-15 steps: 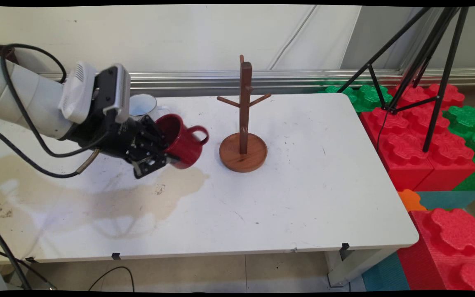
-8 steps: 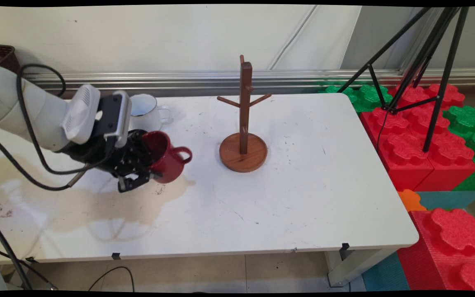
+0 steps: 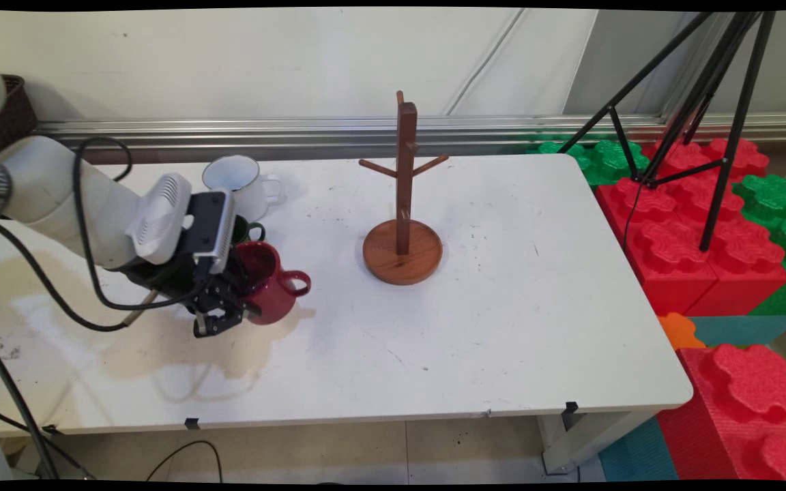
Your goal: Place the picked object on the table
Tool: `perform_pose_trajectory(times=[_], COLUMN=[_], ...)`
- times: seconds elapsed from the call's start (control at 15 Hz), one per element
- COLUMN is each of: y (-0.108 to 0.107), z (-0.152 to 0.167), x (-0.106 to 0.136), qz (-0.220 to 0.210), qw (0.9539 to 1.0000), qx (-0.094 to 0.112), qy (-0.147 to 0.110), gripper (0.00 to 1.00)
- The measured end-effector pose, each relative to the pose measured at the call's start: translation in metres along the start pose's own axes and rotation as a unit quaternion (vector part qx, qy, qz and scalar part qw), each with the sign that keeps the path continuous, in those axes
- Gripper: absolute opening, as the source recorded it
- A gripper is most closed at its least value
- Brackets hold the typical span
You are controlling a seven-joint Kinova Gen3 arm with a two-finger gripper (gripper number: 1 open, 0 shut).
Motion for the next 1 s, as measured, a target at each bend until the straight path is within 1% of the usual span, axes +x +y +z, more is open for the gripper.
perform_pose_trajectory(times=[0.4, 1.0], y=[-0.001, -0.002], z=[0.026, 0.047], x=[0.004, 0.006], qz=[-0.013, -0.024], qw=[0.9993, 0.9979], qx=[-0.021, -0.03], qy=[-0.028, -0.051], gripper=[0.0, 0.0])
